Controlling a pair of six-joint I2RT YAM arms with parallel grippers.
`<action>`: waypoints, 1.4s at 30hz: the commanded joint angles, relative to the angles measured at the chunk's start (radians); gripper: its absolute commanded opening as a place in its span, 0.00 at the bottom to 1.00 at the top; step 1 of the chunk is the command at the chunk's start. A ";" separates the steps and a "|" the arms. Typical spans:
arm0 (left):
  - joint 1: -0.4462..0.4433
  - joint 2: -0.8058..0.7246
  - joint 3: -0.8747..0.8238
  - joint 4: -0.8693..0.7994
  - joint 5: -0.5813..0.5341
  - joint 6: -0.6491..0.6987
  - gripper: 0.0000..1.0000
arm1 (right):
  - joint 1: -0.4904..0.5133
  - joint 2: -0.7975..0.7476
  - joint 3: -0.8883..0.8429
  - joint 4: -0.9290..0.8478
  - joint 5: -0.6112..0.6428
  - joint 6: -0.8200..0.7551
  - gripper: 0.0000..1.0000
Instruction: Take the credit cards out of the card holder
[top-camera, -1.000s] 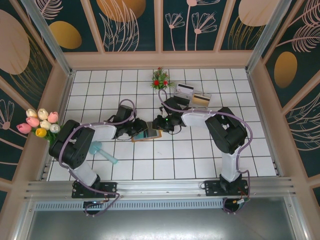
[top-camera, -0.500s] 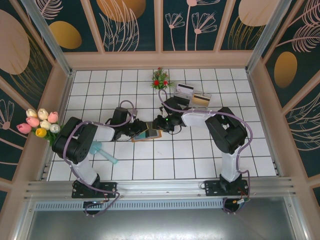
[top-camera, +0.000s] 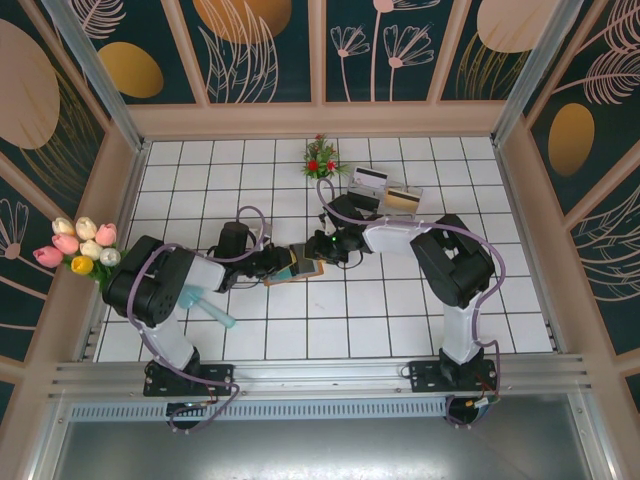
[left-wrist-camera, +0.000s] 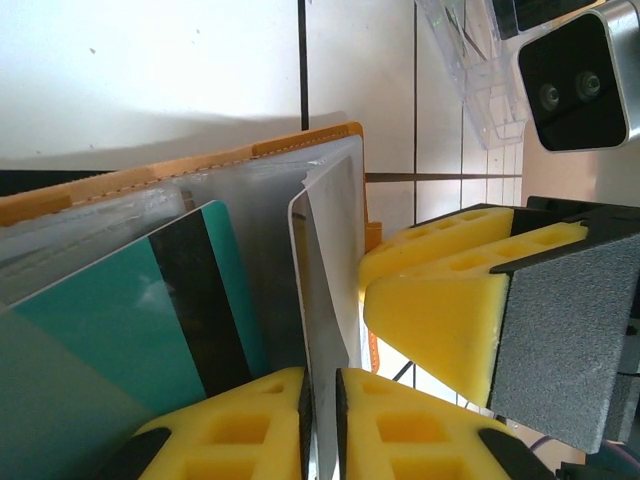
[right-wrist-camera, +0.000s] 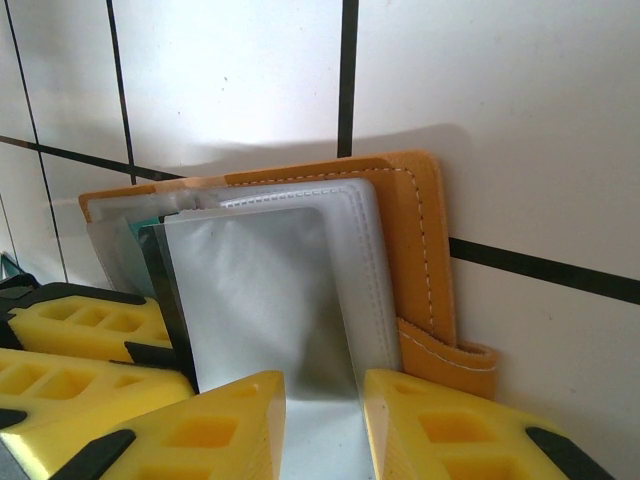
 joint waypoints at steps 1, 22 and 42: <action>0.002 0.035 0.021 -0.005 0.022 0.018 0.19 | -0.004 0.047 -0.036 -0.078 0.026 -0.014 0.31; 0.002 -0.331 0.052 -0.584 -0.255 0.201 0.00 | -0.021 0.008 -0.040 -0.059 0.000 -0.013 0.32; -0.050 -0.581 0.095 -0.107 -0.130 -0.252 0.00 | -0.204 -0.391 -0.340 0.874 -0.485 0.413 0.67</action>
